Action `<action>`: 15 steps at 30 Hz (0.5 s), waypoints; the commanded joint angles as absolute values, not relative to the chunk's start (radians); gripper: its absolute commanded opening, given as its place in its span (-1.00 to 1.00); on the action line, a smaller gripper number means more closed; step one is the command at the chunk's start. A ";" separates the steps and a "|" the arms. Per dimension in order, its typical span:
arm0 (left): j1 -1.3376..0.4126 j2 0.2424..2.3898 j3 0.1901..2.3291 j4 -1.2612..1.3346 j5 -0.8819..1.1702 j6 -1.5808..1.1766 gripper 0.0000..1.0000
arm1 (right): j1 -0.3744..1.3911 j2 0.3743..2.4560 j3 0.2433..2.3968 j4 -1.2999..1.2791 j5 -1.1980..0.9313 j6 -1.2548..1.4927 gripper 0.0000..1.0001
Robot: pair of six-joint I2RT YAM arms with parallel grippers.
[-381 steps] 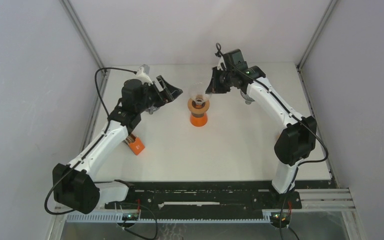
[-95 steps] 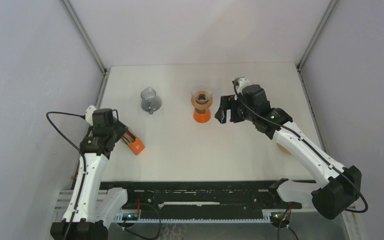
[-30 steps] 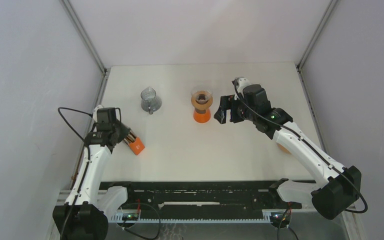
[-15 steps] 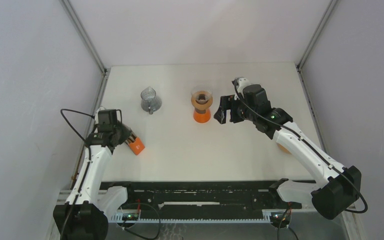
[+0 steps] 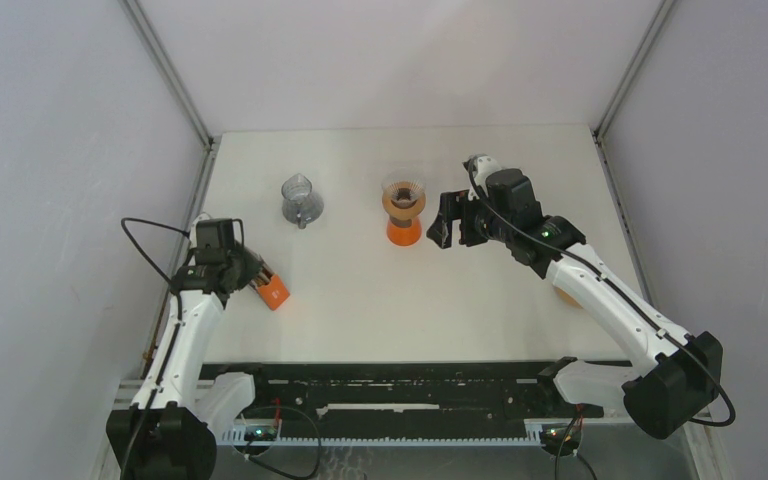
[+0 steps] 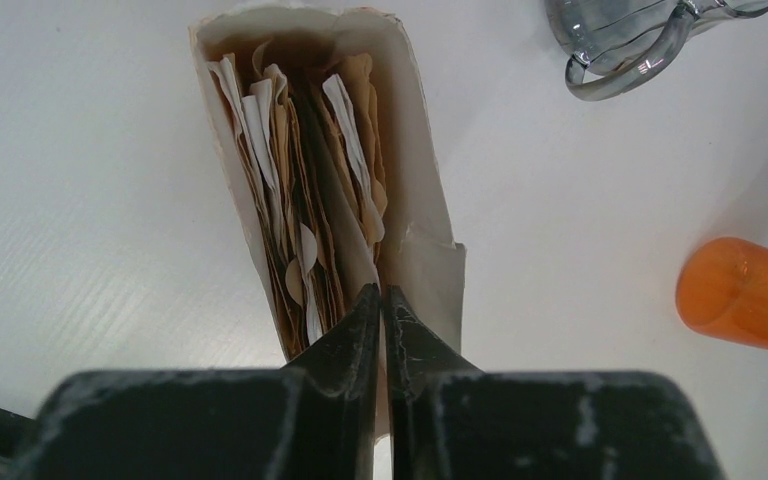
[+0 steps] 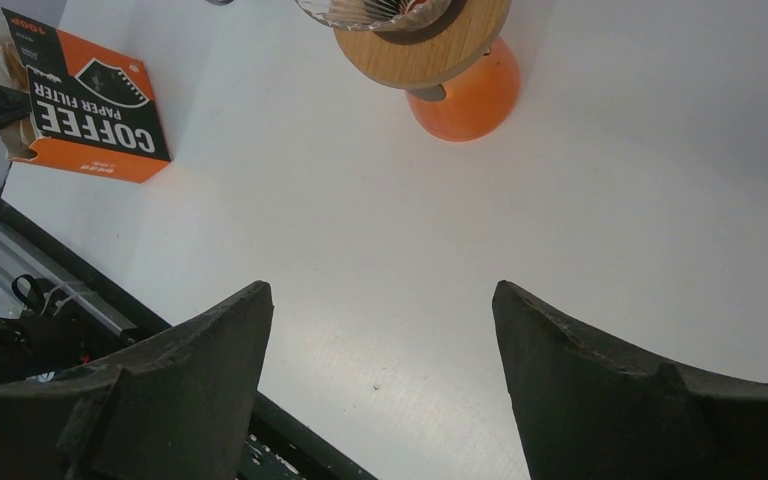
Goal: Place the coffee filter in the dripper
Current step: Pick up the coffee filter from the coffee filter holder.
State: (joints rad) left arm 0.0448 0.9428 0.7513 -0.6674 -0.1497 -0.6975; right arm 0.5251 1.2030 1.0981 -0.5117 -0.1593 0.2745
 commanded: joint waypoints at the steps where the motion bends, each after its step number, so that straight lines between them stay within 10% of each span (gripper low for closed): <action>1: 0.052 0.938 0.733 -0.647 -0.140 -0.681 -0.90 | 0.523 1.187 1.098 -0.461 -0.168 0.275 0.77; 15: 0.052 0.810 0.792 -0.717 -0.155 -0.676 -1.00 | 0.526 1.175 1.098 -0.461 -0.170 0.273 0.78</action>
State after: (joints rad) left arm 0.0456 0.8661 0.7483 -0.7017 -0.1516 -0.6964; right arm 0.5251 1.2030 1.0981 -0.5117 -0.1604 0.2749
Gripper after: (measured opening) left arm 0.005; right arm 0.887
